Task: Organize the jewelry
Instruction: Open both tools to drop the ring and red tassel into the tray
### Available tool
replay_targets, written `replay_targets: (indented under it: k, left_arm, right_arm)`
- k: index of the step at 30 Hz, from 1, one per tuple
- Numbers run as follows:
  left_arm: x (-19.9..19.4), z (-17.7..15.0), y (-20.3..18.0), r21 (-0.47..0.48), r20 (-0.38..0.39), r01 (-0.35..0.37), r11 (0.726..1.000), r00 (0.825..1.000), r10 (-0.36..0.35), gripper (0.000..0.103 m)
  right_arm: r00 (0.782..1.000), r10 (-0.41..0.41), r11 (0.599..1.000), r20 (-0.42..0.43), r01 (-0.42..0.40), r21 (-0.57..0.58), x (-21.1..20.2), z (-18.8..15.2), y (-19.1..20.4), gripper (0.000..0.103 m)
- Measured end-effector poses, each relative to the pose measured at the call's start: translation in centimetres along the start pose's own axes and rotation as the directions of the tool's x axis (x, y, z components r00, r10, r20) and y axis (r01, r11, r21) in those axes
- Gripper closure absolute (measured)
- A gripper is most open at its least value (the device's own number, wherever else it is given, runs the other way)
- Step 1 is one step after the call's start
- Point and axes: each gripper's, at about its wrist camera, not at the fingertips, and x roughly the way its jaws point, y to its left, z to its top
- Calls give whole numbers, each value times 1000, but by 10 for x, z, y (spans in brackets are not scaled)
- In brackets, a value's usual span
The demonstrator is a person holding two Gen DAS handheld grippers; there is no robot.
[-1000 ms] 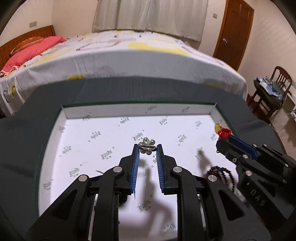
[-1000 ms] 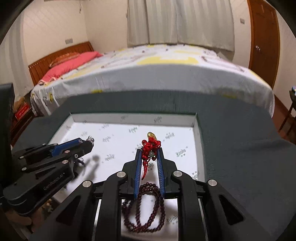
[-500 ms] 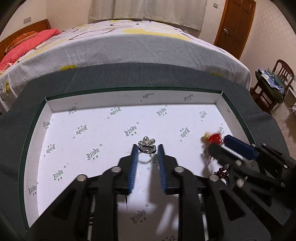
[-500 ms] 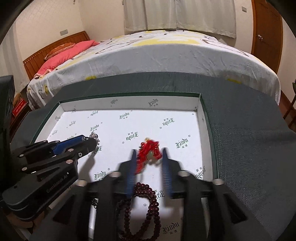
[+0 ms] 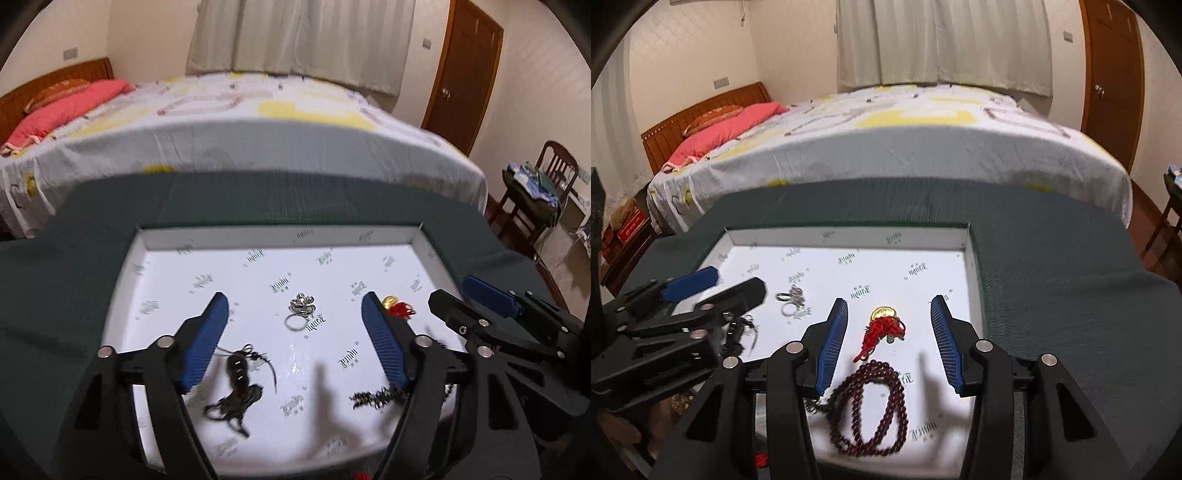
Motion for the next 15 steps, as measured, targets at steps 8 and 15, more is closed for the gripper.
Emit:
replay_targets:
  k: [8, 15]
  left_arm:
    - [-73, -29, 4, -1, 94, -18, 1000, 995, 18, 23]
    - [-118, -72, 8, -16, 127, -33, 999, 991, 35, 18]
  right_arm:
    - [997, -35, 999, 62, 33, 33, -56, -28, 7, 50]
    - [995, -65, 997, 77, 61, 43, -98, -74, 10, 50]
